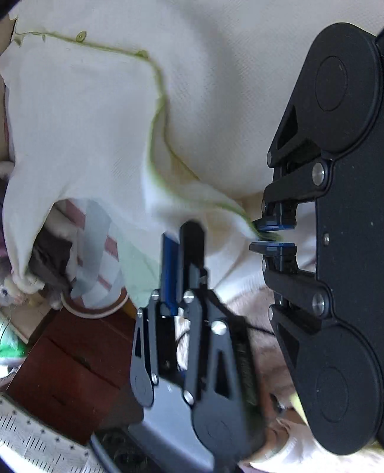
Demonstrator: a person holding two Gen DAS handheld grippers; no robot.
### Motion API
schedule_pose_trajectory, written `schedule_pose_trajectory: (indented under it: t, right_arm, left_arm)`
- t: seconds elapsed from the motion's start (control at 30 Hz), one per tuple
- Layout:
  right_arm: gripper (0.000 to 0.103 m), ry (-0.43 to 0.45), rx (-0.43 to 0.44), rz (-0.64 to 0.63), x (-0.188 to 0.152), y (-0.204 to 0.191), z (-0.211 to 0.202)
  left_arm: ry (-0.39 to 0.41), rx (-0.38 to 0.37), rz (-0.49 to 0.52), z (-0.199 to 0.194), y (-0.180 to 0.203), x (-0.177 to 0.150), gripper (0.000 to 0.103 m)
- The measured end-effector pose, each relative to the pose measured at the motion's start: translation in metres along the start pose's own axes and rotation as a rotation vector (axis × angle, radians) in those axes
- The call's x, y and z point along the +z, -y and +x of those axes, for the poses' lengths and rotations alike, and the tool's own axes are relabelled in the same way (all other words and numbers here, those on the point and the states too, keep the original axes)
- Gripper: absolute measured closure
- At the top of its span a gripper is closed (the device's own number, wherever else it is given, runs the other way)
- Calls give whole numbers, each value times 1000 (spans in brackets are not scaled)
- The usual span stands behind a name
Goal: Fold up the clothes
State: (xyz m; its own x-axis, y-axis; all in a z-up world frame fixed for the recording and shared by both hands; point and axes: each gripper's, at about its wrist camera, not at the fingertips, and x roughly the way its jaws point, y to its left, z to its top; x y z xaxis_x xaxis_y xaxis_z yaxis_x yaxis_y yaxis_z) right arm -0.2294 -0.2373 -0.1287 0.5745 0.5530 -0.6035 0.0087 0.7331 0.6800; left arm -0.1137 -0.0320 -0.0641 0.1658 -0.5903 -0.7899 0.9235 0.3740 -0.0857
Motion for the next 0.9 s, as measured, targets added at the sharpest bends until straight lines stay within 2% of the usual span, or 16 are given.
schedule_pose_trajectory:
  t: [0.03,0.07,0.1,0.17,0.27,0.37,0.47,0.5,0.57,0.67,0.7,0.73,0.8,0.9]
  right_arm:
    - [75,7,6,3,0,3,-4]
    - [63,15,12,6,-1,6,-8]
    - [61,22,18,10,-1,9,-12]
    - [60,37,31,16,-2,14,-20]
    - [58,60,49,25,-3,23,-32]
    - [50,74,63,30,-4,30,-38]
    - [49,52,54,9,-2,33,-17]
    - [63,44,51,2,-1,33,-10]
    - [97,48,59,-35,2,33,-3]
    - [97,124,13,-58,11,36,-7]
    - [97,148,-8,-44,15,39,-10]
    - [97,164,-24,-35,18,42,-13]
    - [97,177,-45,-26,21,46,-19]
    - [97,174,-74,-25,24,51,-22]
  left_arm:
    - [9,20,-31,-9,-8,-2,65]
    - [18,40,-62,-19,-16,-4,55]
    - [20,73,-99,-29,-27,-6,49]
    - [14,147,-161,-49,-48,-12,49]
    - [-12,214,-176,-68,-66,-26,49]
    - [-54,212,-195,-70,-79,-37,48]
    - [-85,185,-206,-60,-82,-43,48]
    - [-96,179,-204,-55,-81,-43,46]
    - [-117,157,-178,-41,-75,-39,42]
    - [-161,127,-102,-25,-66,-36,42]
    - [-176,118,-71,-21,-63,-36,44]
    - [-192,109,-40,-18,-60,-36,57]
    - [-225,82,25,-13,-54,-38,97]
    - [-245,99,25,-11,-55,-41,97]
